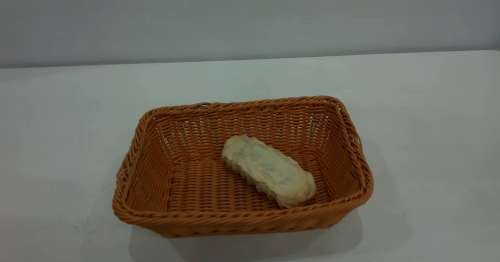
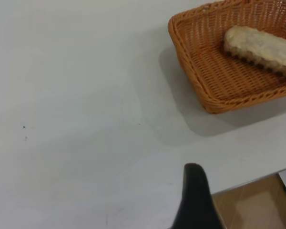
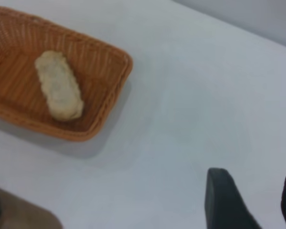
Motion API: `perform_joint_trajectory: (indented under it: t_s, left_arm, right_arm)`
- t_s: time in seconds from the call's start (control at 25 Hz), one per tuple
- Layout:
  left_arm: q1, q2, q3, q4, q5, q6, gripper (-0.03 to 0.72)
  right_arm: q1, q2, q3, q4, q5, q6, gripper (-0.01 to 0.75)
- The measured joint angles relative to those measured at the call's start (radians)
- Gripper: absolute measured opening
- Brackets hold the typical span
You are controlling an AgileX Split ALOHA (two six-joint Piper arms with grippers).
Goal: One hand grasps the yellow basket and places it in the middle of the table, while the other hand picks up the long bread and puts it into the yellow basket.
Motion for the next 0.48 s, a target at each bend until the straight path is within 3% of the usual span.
perform_joint_trajectory:
  t_s: [0.48]
  left_arm:
    - [0.000, -0.079, 0.000, 0.037, 0.034, 0.001, 0.571]
  right_arm:
    - [0.000, -0.380, 0.277, 0.063, 0.006, 0.000, 0.335]
